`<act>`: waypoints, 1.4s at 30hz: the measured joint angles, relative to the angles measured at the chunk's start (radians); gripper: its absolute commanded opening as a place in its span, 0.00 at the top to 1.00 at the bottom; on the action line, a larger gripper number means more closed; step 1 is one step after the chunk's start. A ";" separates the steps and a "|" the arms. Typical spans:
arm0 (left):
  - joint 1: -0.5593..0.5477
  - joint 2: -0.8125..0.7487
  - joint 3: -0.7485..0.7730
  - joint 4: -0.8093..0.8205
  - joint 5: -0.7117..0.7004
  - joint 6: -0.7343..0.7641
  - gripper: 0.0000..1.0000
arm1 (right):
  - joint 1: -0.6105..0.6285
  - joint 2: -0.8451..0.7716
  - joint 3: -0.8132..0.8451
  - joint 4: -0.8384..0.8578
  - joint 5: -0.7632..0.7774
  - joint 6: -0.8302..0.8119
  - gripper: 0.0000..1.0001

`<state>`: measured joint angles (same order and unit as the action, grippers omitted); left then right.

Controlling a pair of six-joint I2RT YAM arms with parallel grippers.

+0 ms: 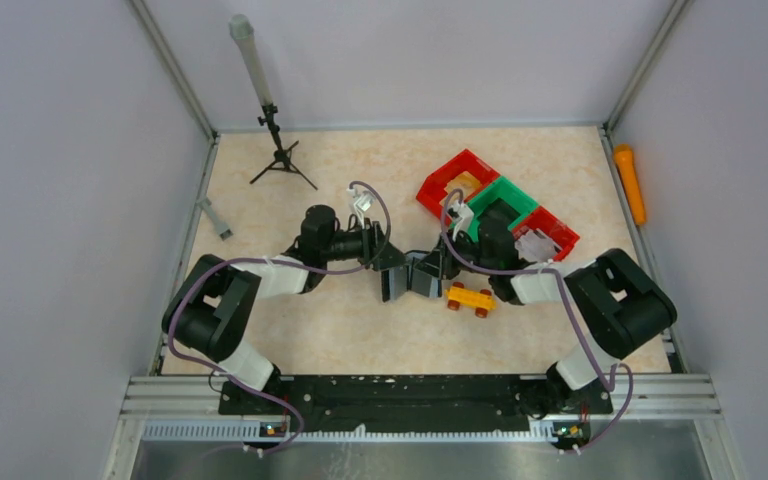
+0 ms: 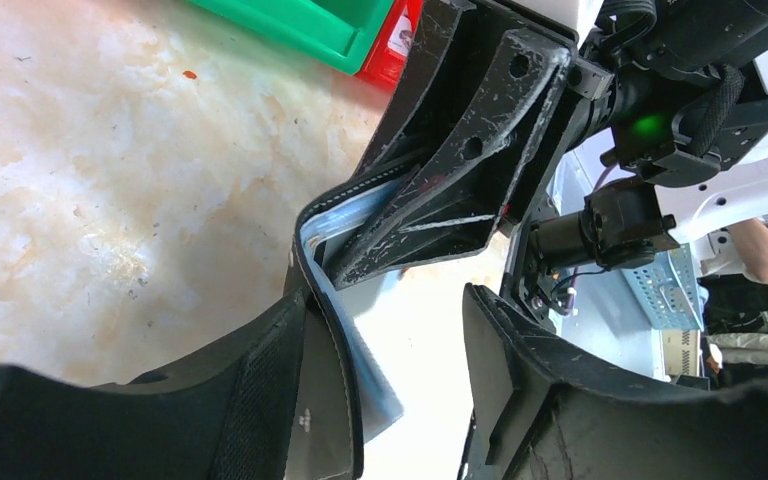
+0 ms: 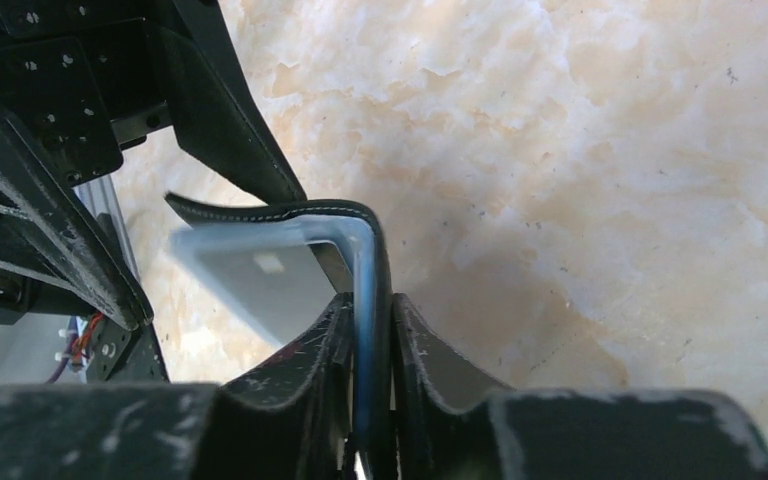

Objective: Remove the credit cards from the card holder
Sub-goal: Remove the credit card from the card holder.

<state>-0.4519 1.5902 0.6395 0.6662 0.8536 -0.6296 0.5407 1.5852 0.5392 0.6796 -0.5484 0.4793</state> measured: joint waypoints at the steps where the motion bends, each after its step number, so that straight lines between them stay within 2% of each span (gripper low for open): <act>1: 0.000 0.000 0.000 -0.002 -0.002 0.003 0.37 | 0.001 0.002 0.000 -0.001 0.000 0.000 0.86; 4: -0.001 0.000 0.004 -0.048 -0.018 0.029 0.35 | 0.001 0.004 0.005 -0.022 0.004 0.000 0.88; 8: -0.010 0.000 0.044 -0.197 -0.087 0.103 0.33 | 0.001 0.015 0.025 -0.050 0.017 -0.001 0.91; 15: -0.027 0.000 0.106 -0.397 -0.221 0.200 0.38 | 0.000 0.033 0.052 -0.091 0.035 0.004 0.94; 16: -0.027 0.000 0.106 -0.407 -0.232 0.206 0.37 | -0.002 0.035 0.052 -0.090 0.031 0.009 0.94; 17: -0.023 -0.002 0.103 -0.415 -0.245 0.207 0.32 | -0.007 0.039 0.052 -0.087 0.024 0.017 0.95; 19: -0.012 -0.018 0.089 -0.411 -0.253 0.207 0.03 | -0.016 0.047 0.052 -0.076 0.010 0.032 0.95; 23: 0.026 -0.145 -0.017 -0.359 -0.317 0.187 0.01 | -0.039 0.052 0.051 -0.061 -0.007 0.056 0.96; 28: 0.046 -0.431 -0.171 -0.290 -0.483 0.150 0.01 | -0.047 0.052 0.040 -0.014 -0.023 0.079 0.97; 30: 0.052 -0.491 -0.193 -0.258 -0.504 0.133 0.01 | -0.050 0.052 0.027 0.008 -0.032 0.090 0.97; 35: 0.061 -0.459 -0.204 -0.154 -0.428 0.118 0.01 | -0.064 0.040 0.008 0.029 -0.058 0.119 0.98; 42: 0.061 -0.317 -0.183 -0.143 -0.296 0.102 0.01 | -0.081 -0.024 -0.008 0.059 -0.082 0.142 0.98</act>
<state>-0.3904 1.2728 0.4568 0.5228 0.5575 -0.5274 0.4595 1.5616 0.5312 0.7383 -0.6308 0.6216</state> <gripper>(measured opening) 0.986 0.140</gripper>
